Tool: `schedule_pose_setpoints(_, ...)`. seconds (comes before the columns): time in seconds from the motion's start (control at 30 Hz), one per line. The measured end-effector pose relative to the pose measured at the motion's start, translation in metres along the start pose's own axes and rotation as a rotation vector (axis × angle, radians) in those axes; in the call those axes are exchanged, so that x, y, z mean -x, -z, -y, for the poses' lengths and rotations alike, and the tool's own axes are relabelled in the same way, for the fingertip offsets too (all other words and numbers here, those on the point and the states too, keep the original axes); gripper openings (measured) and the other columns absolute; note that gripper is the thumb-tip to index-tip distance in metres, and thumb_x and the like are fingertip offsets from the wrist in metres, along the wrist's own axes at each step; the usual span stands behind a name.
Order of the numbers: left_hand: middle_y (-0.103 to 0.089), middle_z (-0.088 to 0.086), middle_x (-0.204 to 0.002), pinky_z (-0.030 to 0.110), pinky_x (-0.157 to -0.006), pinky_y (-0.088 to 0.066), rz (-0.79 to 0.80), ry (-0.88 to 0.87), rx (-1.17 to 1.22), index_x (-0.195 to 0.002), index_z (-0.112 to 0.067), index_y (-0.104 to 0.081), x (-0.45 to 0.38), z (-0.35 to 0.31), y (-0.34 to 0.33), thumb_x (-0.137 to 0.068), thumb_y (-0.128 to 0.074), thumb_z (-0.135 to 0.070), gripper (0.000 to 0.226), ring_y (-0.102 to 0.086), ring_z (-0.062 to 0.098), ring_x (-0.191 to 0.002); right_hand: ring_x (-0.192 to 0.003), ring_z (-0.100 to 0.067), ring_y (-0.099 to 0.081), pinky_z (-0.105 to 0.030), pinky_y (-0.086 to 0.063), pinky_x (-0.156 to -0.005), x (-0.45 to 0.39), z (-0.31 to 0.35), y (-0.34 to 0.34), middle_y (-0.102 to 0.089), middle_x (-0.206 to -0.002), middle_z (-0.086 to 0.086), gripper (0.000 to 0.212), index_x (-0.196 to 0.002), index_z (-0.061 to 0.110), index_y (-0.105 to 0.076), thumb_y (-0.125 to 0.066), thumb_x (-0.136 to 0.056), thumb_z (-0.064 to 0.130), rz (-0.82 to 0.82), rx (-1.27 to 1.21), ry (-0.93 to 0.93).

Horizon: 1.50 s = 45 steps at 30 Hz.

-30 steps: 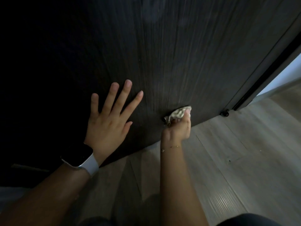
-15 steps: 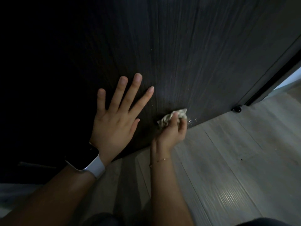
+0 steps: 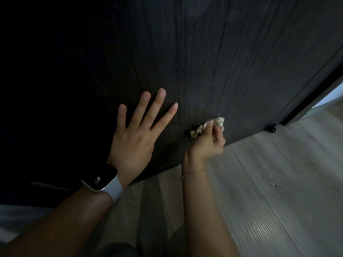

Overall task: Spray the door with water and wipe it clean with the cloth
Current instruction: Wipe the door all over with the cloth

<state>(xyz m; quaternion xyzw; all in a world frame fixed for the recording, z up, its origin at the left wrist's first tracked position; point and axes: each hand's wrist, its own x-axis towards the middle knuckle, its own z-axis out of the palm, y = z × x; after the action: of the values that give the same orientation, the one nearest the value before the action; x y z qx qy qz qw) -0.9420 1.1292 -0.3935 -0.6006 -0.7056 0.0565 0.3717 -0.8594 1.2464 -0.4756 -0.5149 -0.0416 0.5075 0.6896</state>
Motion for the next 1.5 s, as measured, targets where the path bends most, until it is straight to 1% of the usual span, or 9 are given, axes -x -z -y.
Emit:
schedule_pose_setpoints(0.1,0.028,0.006,-0.16,0.051,-0.115,0.022,0.001,0.003,0.009,-0.157,-0.03,0.002,0.0,0.001,0.001,-0.075,-0.079,-0.025,0.116,0.028,0.027,-0.147,-0.078,-0.004,-0.061,-0.019,-0.051,-0.076,-0.011,0.006,-0.003,-0.059,-0.087,-0.001,0.02,-0.073,0.021,-0.067,-0.073,-0.084,0.005,0.047,0.014,0.045)
schedule_pose_setpoints(0.3,0.029,0.005,-0.16,0.05,-0.113,0.022,0.03,0.005,0.044,-0.157,-0.029,0.004,-0.001,0.003,0.005,-0.075,-0.079,-0.032,0.117,0.028,0.026,-0.147,-0.09,-0.019,-0.062,-0.046,-0.053,-0.096,-0.029,0.015,0.005,-0.065,-0.096,-0.008,0.011,-0.095,0.0,-0.073,-0.067,-0.089,0.006,-0.007,-0.029,-0.045)
schedule_pose_setpoints(0.5,0.028,0.006,-0.16,0.05,-0.115,0.02,0.067,0.012,0.023,-0.157,-0.025,0.007,0.0,0.002,0.014,-0.077,-0.077,-0.036,0.117,0.027,0.027,-0.147,-0.074,-0.001,-0.055,-0.012,-0.048,-0.076,0.01,0.071,-0.042,-0.048,-0.084,0.003,0.005,-0.083,0.006,-0.073,-0.071,-0.086,0.003,0.167,0.033,0.243)
schedule_pose_setpoints(0.6,0.023,0.006,-0.162,0.049,-0.118,0.014,0.051,0.0,0.072,-0.158,-0.019,0.002,0.002,0.005,0.022,-0.079,-0.077,-0.034,0.112,0.023,0.025,-0.148,-0.073,0.002,-0.06,-0.016,-0.049,-0.074,-0.004,0.069,-0.029,-0.059,-0.089,-0.003,0.018,-0.075,0.018,-0.071,-0.073,-0.084,0.004,0.17,0.04,0.193)
schedule_pose_setpoints(0.77,0.018,0.006,-0.163,0.048,-0.118,0.015,-0.038,0.068,0.177,-0.156,-0.017,-0.017,0.013,0.027,0.029,-0.073,-0.082,-0.026,0.106,0.019,0.026,-0.15,-0.067,0.002,-0.064,-0.014,-0.05,-0.064,-0.019,0.044,0.01,-0.067,-0.083,0.005,0.012,-0.1,0.002,-0.071,-0.067,-0.089,0.004,0.063,-0.005,-0.086)
schedule_pose_setpoints(0.93,0.019,0.002,-0.163,0.043,-0.119,0.017,-0.014,0.047,0.143,-0.157,-0.021,-0.011,0.016,0.051,0.02,-0.072,-0.084,-0.035,0.113,0.019,0.022,-0.15,-0.079,-0.022,-0.059,-0.03,-0.049,-0.072,0.019,-0.004,0.016,-0.065,-0.087,-0.01,0.018,-0.085,0.019,-0.072,-0.083,-0.074,0.028,0.068,-0.023,-0.14)
schedule_pose_setpoints(1.07,0.02,0.002,-0.163,0.042,-0.119,0.018,-0.024,0.034,0.063,-0.158,-0.023,-0.002,0.018,0.052,0.014,-0.075,-0.079,-0.041,0.115,0.021,0.022,-0.15,-0.068,0.003,-0.057,-0.013,-0.046,-0.07,0.088,0.015,0.0,-0.056,-0.082,-0.005,0.003,-0.086,0.003,-0.074,-0.074,-0.082,0.003,0.153,0.014,0.064)
schedule_pose_setpoints(1.23,0.024,0.004,-0.162,0.042,-0.118,0.02,-0.034,0.018,-0.015,-0.158,-0.022,0.002,0.018,0.053,0.013,-0.078,-0.072,-0.047,0.112,0.026,0.023,-0.148,-0.076,-0.007,-0.055,-0.02,-0.048,-0.073,0.106,0.022,-0.012,-0.051,-0.082,0.0,0.024,-0.067,0.02,-0.068,-0.075,-0.081,0.002,0.261,0.072,0.224)
schedule_pose_setpoints(1.5,0.026,0.007,-0.161,0.045,-0.117,0.019,-0.046,-0.005,-0.085,-0.158,-0.021,0.005,0.021,0.052,0.008,-0.081,-0.067,-0.052,0.109,0.028,0.026,-0.147,-0.096,-0.022,-0.065,-0.026,-0.055,-0.079,0.071,-0.049,0.043,-0.07,-0.093,-0.002,0.012,-0.095,0.011,-0.072,-0.062,-0.093,0.004,-0.045,0.053,-0.379)
